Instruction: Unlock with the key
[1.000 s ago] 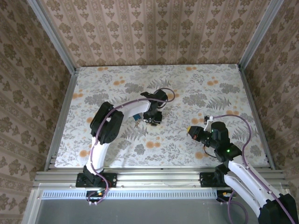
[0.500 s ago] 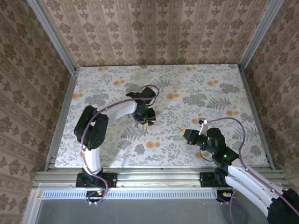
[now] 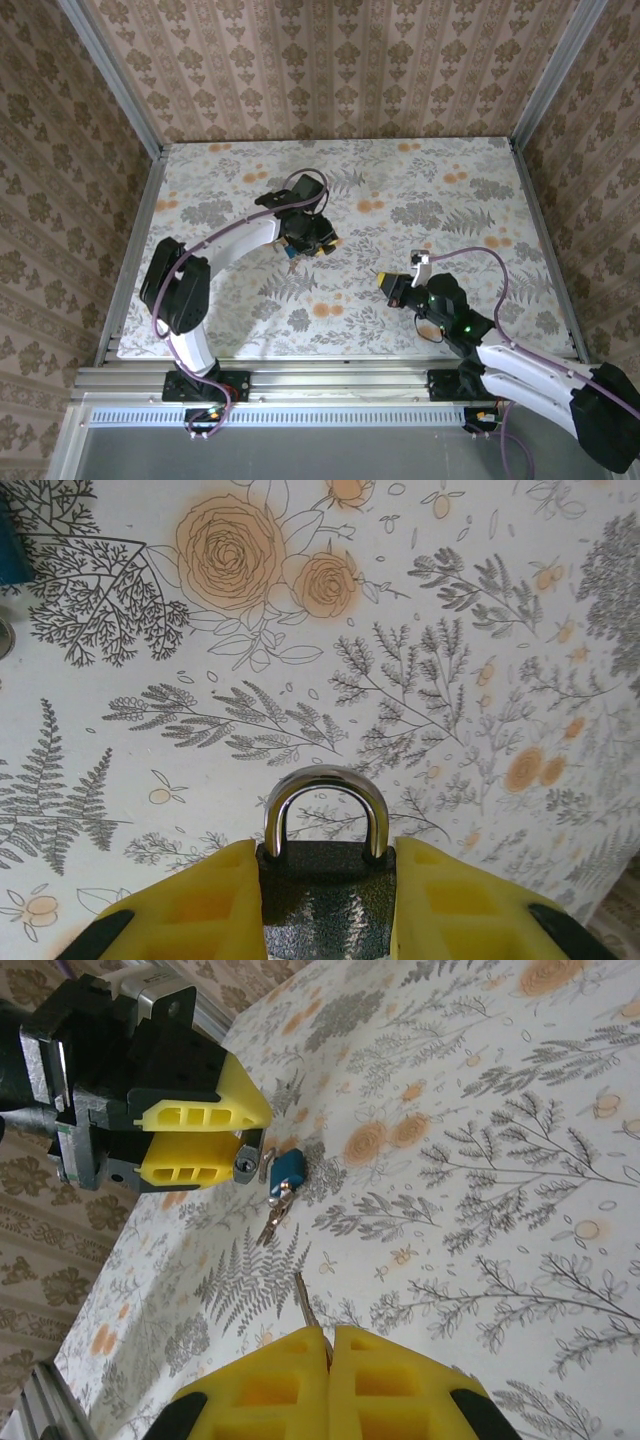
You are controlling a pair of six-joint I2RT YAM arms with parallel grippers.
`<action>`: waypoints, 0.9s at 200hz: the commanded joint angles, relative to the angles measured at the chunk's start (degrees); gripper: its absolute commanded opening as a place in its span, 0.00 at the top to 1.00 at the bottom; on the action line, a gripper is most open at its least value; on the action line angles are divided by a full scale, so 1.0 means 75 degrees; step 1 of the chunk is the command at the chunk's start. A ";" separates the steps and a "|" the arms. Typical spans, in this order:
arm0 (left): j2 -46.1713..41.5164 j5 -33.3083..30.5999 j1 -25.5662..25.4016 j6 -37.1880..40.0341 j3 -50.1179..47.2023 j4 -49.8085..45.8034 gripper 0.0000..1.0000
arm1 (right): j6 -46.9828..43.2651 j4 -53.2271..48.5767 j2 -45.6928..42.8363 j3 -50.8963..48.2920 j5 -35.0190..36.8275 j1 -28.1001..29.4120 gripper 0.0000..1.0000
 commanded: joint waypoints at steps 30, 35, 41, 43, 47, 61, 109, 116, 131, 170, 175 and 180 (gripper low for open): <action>-0.0317 -0.0010 0.0043 -0.0603 -0.0082 0.0325 0.83 | 0.0395 0.2043 0.1135 0.0410 0.1246 0.0569 1.00; -0.0317 -0.0012 0.0038 -0.0604 -0.0095 0.0349 0.83 | 0.0439 0.2185 0.1301 0.0448 0.1338 0.0630 1.00; -0.0311 -0.0018 0.0030 -0.0620 -0.0101 0.0369 0.83 | 0.0524 0.2351 0.1502 0.0486 0.1452 0.0694 1.00; -0.0315 -0.0014 0.0022 -0.0621 -0.0101 0.0373 0.83 | 0.0562 0.2422 0.1564 0.0499 0.1485 0.0718 1.00; -0.0317 -0.0012 0.0021 -0.0621 -0.0104 0.0381 0.83 | 0.0620 0.2582 0.1713 0.0506 0.1537 0.0746 1.00; -0.0328 -0.0012 0.0021 -0.0620 -0.0108 0.0390 0.83 | 0.0859 0.3182 0.2246 0.0550 0.1636 0.0821 1.00; -0.0364 -0.0001 0.0028 -0.0598 -0.0152 0.0348 0.83 | 0.1305 0.4362 0.3739 0.0971 0.1929 0.1158 1.00; -0.0369 -0.0001 0.0028 -0.0586 -0.0138 0.0332 0.83 | 0.1366 0.4459 0.3913 0.1028 0.1965 0.1192 1.00; -0.0341 -0.0006 0.0027 -0.0564 -0.0106 0.0266 0.83 | 0.1438 0.4606 0.4194 0.1169 0.2018 0.1294 1.00; -0.0225 -0.0172 0.0020 -0.0293 0.0169 -0.0227 0.83 | 0.1900 0.5032 0.5079 0.1308 0.2297 0.1407 1.00; -0.0192 -0.0193 0.0021 -0.0233 0.0216 -0.0293 0.83 | 0.1962 0.5084 0.5164 0.1328 0.2294 0.1416 1.00; -0.0153 -0.0208 0.0028 -0.0172 0.0273 -0.0386 0.83 | 0.1995 0.5141 0.5256 0.1352 0.2286 0.1421 1.00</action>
